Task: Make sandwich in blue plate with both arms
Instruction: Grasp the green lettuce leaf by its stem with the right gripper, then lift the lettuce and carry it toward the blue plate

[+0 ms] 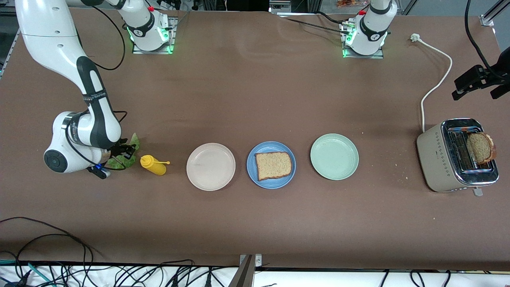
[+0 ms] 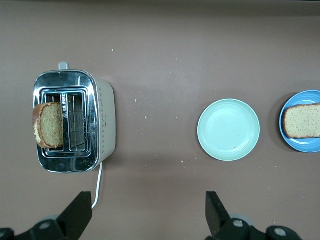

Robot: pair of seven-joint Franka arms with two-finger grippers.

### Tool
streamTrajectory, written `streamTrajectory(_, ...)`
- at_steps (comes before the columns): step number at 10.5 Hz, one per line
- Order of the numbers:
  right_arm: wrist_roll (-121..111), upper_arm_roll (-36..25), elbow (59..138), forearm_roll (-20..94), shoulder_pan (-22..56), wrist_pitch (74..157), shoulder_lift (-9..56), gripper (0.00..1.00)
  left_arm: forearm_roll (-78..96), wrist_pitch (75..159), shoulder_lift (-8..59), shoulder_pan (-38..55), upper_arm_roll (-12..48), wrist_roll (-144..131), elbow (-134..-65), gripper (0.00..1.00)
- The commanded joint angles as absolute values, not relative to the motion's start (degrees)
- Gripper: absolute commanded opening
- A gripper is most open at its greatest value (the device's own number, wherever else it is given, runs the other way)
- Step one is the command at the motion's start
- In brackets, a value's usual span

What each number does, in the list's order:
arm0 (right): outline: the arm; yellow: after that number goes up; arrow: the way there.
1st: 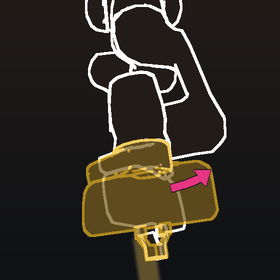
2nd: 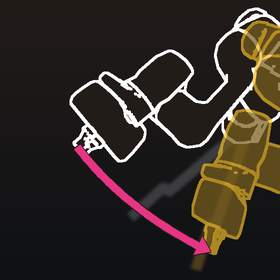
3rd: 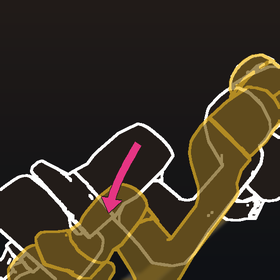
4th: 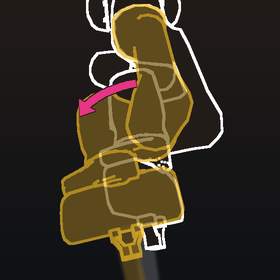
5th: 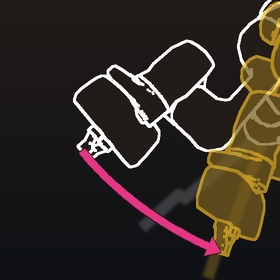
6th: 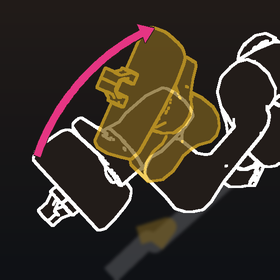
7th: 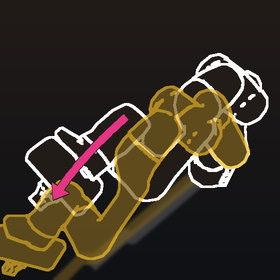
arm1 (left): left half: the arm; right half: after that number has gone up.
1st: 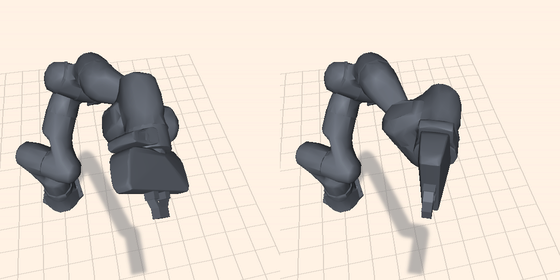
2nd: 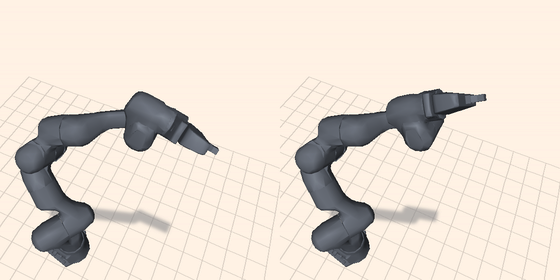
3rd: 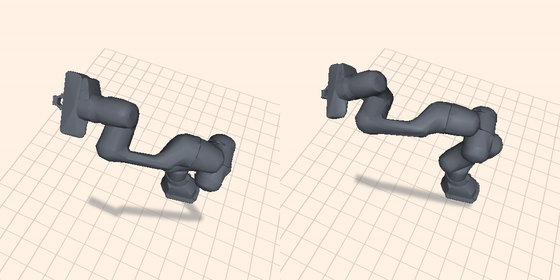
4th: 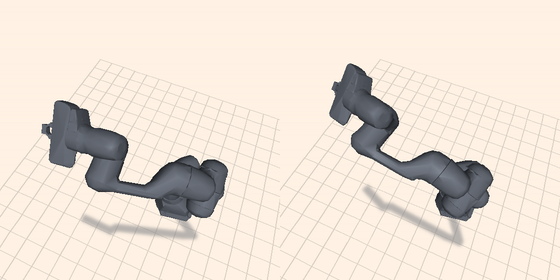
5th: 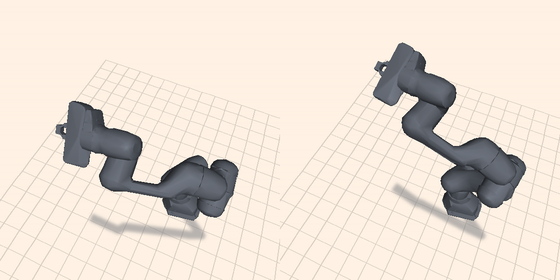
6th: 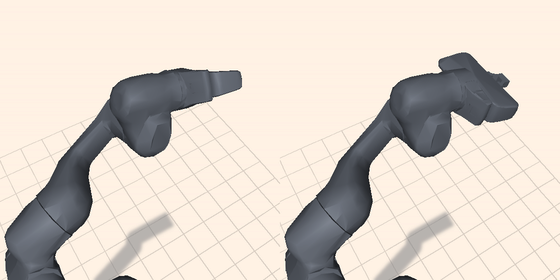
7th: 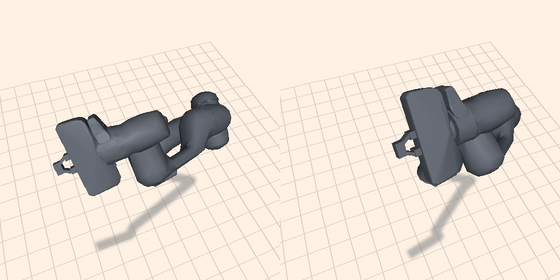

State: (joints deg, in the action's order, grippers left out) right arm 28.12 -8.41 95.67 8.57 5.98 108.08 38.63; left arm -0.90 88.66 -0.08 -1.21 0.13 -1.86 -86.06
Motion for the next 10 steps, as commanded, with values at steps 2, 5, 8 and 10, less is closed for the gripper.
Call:
streamTrajectory(2, 28.48, -8.26, 95.63, 9.58, 6.06, 107.84, 38.32, 0.00, -2.46, 87.10, 1.49, -1.23, 0.09, -1.85, -83.67, 1.00)
streamTrajectory(5, 26.98, -8.26, 92.65, 9.23, 6.06, 104.88, 37.01, 0.00, -2.37, 87.10, 1.49, -1.14, 0.18, -2.02, -83.58, 1.00)
streamTrajectory(8, 27.25, -8.09, 80.55, 8.88, 6.94, 91.97, 35.77, 0.00, -2.37, 87.10, 1.49, -1.14, 0.18, -2.11, -83.58, 1.00)
streamTrajectory(10, 27.07, -8.09, 74.03, 8.79, 8.69, 87.56, 34.11, 0.00, -2.46, 87.10, 1.49, -1.32, 0.18, -2.11, -83.58, 1.00)
